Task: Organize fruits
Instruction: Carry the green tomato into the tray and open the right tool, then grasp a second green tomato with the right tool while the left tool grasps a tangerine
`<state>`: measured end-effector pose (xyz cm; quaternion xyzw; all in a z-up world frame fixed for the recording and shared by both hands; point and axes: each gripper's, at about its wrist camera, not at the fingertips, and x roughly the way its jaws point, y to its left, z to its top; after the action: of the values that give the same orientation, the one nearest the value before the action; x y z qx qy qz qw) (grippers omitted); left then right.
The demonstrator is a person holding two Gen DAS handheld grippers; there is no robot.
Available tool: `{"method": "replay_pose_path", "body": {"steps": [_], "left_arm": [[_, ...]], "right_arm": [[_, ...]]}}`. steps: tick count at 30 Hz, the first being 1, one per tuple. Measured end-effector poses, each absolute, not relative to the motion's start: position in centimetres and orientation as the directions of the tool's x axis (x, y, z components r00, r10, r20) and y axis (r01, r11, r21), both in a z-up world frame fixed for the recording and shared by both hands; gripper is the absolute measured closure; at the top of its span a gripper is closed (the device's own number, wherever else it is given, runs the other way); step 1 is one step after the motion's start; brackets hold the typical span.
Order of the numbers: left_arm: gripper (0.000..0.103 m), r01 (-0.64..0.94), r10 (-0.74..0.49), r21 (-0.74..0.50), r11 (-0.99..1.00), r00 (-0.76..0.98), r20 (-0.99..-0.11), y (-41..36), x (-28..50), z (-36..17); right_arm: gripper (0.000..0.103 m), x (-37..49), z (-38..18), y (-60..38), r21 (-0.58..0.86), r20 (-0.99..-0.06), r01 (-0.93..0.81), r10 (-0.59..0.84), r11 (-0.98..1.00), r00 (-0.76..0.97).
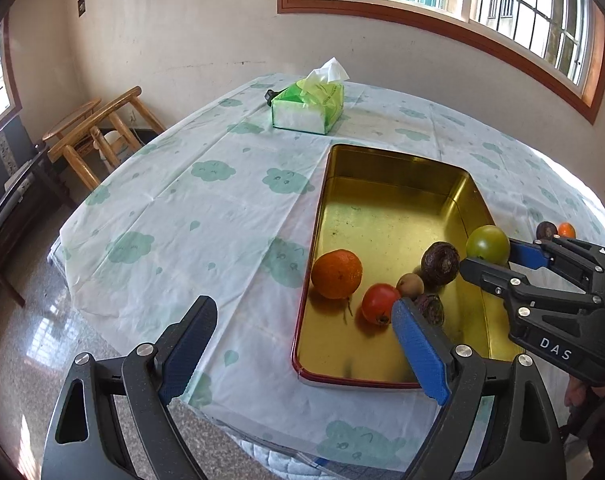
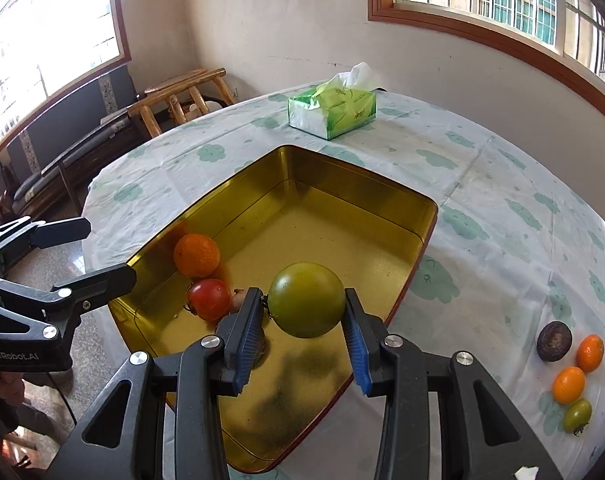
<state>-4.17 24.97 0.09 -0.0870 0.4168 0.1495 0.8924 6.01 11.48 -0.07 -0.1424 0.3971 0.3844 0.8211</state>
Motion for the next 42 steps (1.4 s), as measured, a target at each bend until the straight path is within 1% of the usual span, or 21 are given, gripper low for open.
{"method": "replay_pose_path", "body": {"steps": [13, 22, 24, 28, 30, 31, 36, 38, 40, 42], "left_arm": [[0.014, -0.353, 0.205, -0.025, 0.935, 0.599, -0.774, 25.5, -4.4, -0.2], [0.014, -0.351, 0.206, -0.020, 0.936, 0.594, -0.777, 25.1, -4.4, -0.2], [0.014, -0.347, 0.206, -0.019, 0.938, 0.597, -0.775, 24.9, -4.3, 0.0], [0.014, -0.334, 0.203, -0.015, 0.943, 0.608, -0.767, 24.1, -4.2, 0.6], [0.014, -0.318, 0.191, -0.020, 0.948, 0.617, -0.763, 23.5, -3.9, 0.8], [0.014, -0.306, 0.184, -0.019, 0.952, 0.620, -0.762, 23.0, -3.7, 0.9], [0.014, -0.229, 0.134, -0.022, 0.973, 0.642, -0.754, 20.0, -2.5, 1.5], [0.014, -0.192, 0.110, -0.022, 0.981, 0.648, -0.754, 18.7, -1.7, 1.6], [0.014, -0.159, 0.091, -0.018, 0.987, 0.649, -0.755, 17.2, -0.9, 1.6], [0.014, -0.119, 0.065, -0.018, 0.993, 0.651, -0.756, 15.6, -0.1, 1.7]], "right_arm": [[0.066, 6.3, -2.0, 13.0, 0.048, -0.793, -0.748, 0.480, 0.662, 0.374], [0.063, 6.1, -2.2, 13.0, 0.052, -0.787, -0.740, 0.484, 0.671, 0.383], [0.059, 6.1, -1.8, 12.7, 0.068, -0.777, -0.737, 0.499, 0.673, 0.384], [0.057, 6.0, 0.0, 10.7, 0.105, -0.737, -0.717, 0.538, 0.689, 0.408], [0.051, 6.0, 0.8, 8.9, 0.106, -0.720, -0.694, 0.536, 0.712, 0.441], [0.051, 6.1, 1.1, 7.7, 0.104, -0.712, -0.677, 0.530, 0.728, 0.461], [0.050, 7.4, 1.5, -0.7, 0.071, -0.706, -0.541, 0.426, 0.838, 0.566], [0.050, 8.3, 1.1, -4.8, 0.061, -0.718, -0.461, 0.359, 0.885, 0.596], [0.050, 9.3, 0.4, -8.4, 0.015, -0.737, -0.385, 0.270, 0.923, 0.620], [0.050, 10.1, -0.5, -11.4, 0.004, -0.754, -0.326, 0.217, 0.945, 0.620]]}}
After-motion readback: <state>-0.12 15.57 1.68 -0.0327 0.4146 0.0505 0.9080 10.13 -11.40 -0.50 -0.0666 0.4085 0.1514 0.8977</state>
